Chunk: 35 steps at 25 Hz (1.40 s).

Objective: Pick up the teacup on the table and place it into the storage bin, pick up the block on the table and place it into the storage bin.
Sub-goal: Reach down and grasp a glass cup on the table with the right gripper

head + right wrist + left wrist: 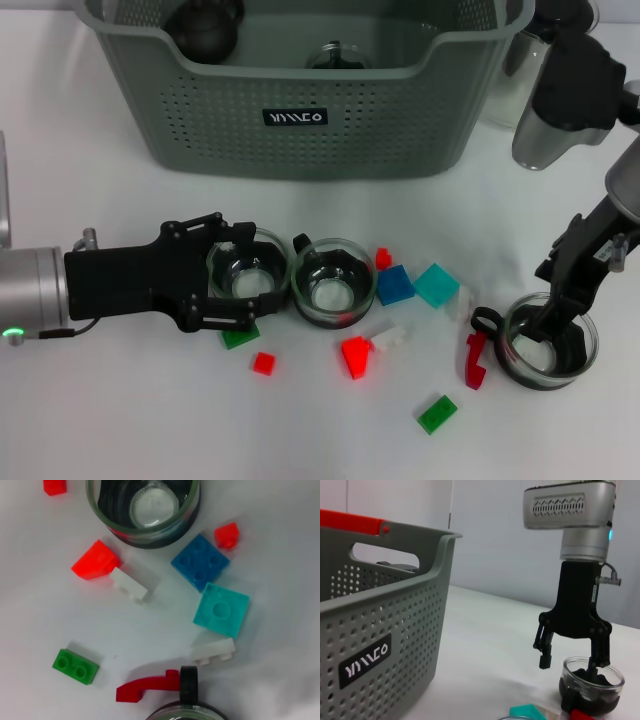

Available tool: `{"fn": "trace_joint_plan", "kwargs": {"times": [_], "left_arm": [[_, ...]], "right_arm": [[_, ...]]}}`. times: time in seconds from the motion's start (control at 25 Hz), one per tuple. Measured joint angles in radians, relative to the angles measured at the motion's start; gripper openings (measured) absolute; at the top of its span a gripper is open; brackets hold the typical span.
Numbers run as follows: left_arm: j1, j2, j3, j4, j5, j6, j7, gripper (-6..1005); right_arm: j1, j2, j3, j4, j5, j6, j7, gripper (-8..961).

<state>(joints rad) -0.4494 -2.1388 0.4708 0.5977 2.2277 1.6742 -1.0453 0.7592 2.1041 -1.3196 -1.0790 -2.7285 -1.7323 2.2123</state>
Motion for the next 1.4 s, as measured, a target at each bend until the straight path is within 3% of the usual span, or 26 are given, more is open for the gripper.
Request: {"fn": "trace_joint_plan", "kwargs": {"times": [0.2,0.4,0.96,1.4], "left_arm": [[-0.001,-0.003,0.002,-0.002,0.000,-0.002,-0.001,935],[0.002,-0.003,0.003,-0.005,0.001,-0.006,0.001,935],[0.016,-0.008,0.003,-0.007,0.001,-0.005,0.001,935],[0.023,-0.009,0.000,-0.007,0.001,0.004,0.002,934]], "right_arm": [[0.005,-0.001,-0.015,0.030,0.000,0.019,0.008,834],[0.008,-0.001,-0.027,0.058,-0.001,0.047,0.016,615],[0.011,-0.002,-0.072,0.079,-0.003,0.063,0.040,520],[-0.004,-0.005,-0.091,0.067,-0.002,0.081,0.044,73]]}}
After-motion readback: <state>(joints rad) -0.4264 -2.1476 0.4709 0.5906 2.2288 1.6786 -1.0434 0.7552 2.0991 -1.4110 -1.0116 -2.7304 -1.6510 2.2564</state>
